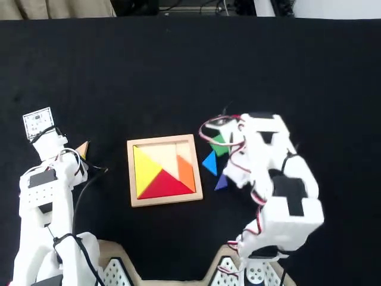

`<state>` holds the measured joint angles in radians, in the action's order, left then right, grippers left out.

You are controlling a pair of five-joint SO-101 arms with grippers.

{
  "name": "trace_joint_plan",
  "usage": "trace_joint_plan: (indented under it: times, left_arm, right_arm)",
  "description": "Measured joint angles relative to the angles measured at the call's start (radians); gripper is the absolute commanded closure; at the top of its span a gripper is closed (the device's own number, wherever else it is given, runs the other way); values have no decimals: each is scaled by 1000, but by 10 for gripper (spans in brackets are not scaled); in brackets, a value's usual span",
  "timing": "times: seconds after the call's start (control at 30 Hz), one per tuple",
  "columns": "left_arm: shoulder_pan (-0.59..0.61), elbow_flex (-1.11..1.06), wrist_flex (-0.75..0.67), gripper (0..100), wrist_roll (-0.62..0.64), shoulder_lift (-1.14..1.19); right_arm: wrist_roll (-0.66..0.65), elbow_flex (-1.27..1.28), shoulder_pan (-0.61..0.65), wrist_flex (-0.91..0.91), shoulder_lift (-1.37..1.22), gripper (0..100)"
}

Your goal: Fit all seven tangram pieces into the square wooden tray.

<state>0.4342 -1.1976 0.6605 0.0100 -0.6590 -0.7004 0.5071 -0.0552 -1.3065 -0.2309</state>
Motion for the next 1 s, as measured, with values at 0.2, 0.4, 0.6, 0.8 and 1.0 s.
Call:
trace_joint_plan:
  times: [0.2,0.4,0.6,0.8,1.0]
  left_arm:
    - [0,0,0,834,0,0]
    - [0,0,0,834,0,0]
    - [0,0,0,834,0,0]
    - [0,0,0,834,0,0]
    - [0,0,0,834,0,0]
  right_arm:
    - [0,-120,-49,-3,-66,987]
    - [78,-178,-23,9,-68,987]
    - [170,-258,31,0,-68,987]
    - [222,-245,35,-61,68,987]
    - [235,64,143,115,333,812]
